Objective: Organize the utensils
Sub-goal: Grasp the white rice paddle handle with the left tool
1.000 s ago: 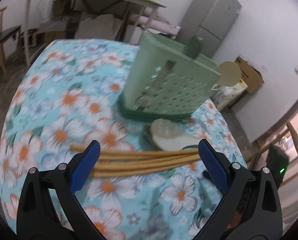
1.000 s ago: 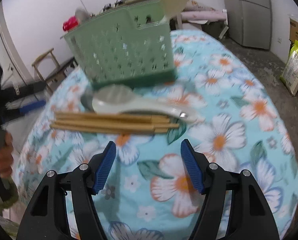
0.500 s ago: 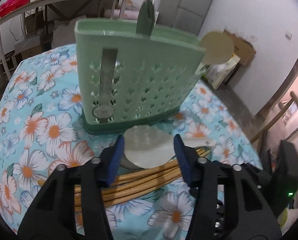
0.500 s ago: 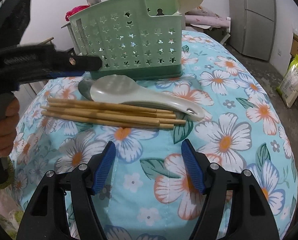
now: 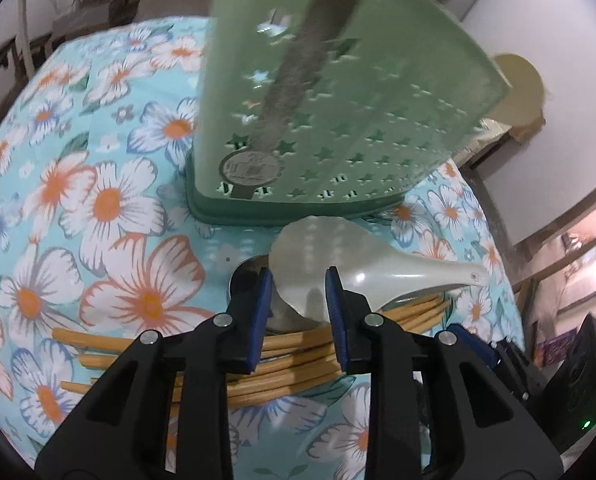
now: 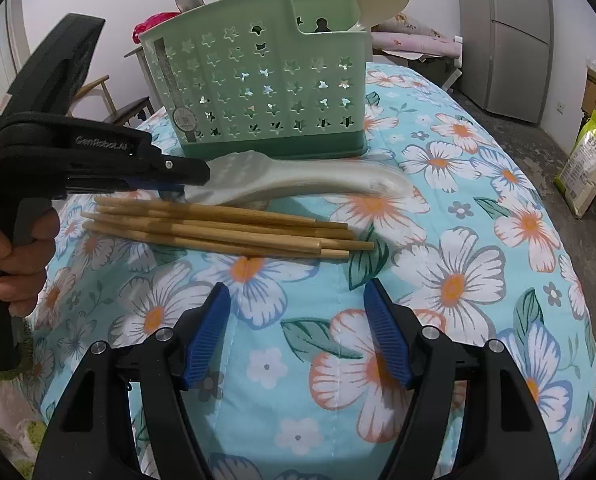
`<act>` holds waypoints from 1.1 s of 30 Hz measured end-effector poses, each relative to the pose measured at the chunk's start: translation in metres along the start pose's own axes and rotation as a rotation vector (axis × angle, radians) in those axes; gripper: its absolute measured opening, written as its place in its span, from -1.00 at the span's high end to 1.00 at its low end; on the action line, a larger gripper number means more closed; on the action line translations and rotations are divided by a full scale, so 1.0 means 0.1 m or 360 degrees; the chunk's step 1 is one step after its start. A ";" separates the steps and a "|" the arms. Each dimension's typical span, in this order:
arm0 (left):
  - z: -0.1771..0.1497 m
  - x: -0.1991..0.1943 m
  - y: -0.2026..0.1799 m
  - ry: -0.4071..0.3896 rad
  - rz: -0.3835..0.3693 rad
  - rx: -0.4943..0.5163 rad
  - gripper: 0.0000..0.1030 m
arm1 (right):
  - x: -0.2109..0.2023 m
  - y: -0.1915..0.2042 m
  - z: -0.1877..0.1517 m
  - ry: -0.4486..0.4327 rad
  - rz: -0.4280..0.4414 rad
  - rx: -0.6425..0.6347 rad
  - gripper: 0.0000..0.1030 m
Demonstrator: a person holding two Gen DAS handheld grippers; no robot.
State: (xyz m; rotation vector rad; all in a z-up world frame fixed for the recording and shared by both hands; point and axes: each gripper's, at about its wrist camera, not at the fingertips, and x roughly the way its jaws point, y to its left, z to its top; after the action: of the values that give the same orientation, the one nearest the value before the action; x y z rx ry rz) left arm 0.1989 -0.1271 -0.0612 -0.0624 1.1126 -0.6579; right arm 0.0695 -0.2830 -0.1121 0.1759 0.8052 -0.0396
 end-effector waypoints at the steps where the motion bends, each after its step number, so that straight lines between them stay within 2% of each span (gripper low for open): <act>1: 0.01 0.02 0.03 0.0010 -0.0024 -0.0044 0.55 | 0.00 0.00 0.00 0.0000 -0.0001 -0.0001 -0.33; 4: 0.03 0.04 0.10 0.0030 -0.0084 -0.0135 0.60 | 0.00 0.00 0.00 0.0000 -0.0001 0.0000 -0.33; 7: 0.01 0.03 0.15 0.0048 -0.0236 -0.0223 0.66 | 0.00 0.00 0.00 0.0000 -0.0001 0.0000 -0.33; 12: -0.04 0.00 0.15 0.0017 -0.0377 -0.0271 0.70 | 0.00 0.00 0.00 0.0000 -0.0001 0.0001 -0.33; 17: -0.02 0.01 0.14 0.0017 -0.0400 -0.0304 0.71 | 0.00 0.00 0.00 0.0000 0.0000 0.0001 -0.33; 25: 0.02 0.21 0.18 0.0100 -0.0367 -0.0453 0.73 | 0.00 0.00 0.00 -0.0001 0.0000 0.0001 -0.33; 28: 0.02 0.21 0.17 0.0091 -0.0363 -0.0455 0.87 | 0.00 0.00 0.00 -0.0002 0.0002 0.0001 -0.33; 33: -0.01 0.14 0.20 0.0043 -0.0407 -0.0480 0.92 | 0.02 0.02 0.01 0.0000 0.0000 -0.0002 -0.33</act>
State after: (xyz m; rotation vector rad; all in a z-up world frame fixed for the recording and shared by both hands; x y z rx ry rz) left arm 0.2109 -0.1184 -0.0805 -0.4614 1.2348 -0.7140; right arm 0.0721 -0.2811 -0.1122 0.1748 0.8054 -0.0394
